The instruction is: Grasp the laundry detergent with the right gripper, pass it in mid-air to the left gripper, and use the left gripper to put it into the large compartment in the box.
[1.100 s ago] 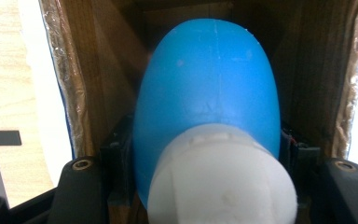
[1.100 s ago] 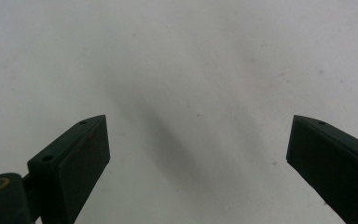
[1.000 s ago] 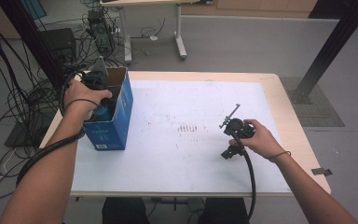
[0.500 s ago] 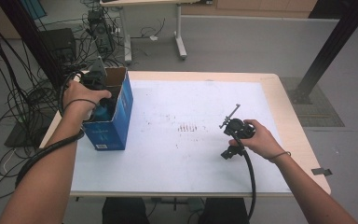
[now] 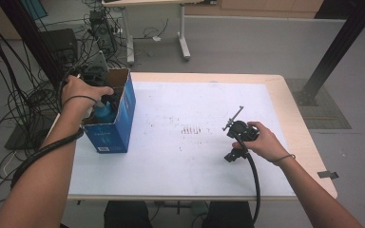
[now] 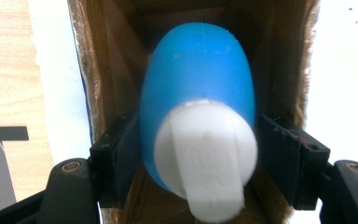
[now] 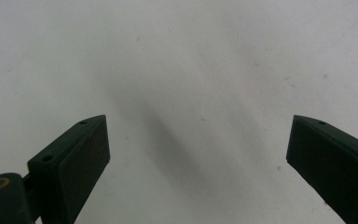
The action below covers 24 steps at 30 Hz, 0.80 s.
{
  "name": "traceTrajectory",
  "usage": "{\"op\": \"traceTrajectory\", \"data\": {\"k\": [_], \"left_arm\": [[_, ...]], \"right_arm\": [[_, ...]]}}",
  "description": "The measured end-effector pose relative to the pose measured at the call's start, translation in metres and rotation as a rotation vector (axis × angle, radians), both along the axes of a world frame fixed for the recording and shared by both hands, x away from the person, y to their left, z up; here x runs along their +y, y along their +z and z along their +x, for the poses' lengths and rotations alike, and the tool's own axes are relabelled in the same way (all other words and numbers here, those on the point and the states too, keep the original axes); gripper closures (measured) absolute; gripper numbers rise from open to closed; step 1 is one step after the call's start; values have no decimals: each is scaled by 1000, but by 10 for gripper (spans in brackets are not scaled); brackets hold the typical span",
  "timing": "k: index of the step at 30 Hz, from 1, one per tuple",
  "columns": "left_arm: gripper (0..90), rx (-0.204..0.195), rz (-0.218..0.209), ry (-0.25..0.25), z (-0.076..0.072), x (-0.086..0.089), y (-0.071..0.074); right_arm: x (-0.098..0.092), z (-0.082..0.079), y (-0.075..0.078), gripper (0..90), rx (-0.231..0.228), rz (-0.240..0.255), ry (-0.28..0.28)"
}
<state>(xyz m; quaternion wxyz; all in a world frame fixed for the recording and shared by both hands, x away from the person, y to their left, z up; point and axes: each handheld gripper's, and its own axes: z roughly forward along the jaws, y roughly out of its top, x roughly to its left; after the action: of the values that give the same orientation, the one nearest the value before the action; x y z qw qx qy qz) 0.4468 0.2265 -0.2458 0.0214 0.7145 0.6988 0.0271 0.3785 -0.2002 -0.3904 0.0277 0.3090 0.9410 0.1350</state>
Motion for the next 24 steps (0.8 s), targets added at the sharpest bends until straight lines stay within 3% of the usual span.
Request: {"op": "traceTrajectory", "data": {"k": [12, 24], "left_arm": [[274, -13, -4, -15, -4, -4, 18], [168, -37, -23, -27, -13, -4, 42]], "right_arm": [[0, 0, 1, 61, -4, -5, 1], [2, 2, 5, 60, -4, -7, 1]]}}
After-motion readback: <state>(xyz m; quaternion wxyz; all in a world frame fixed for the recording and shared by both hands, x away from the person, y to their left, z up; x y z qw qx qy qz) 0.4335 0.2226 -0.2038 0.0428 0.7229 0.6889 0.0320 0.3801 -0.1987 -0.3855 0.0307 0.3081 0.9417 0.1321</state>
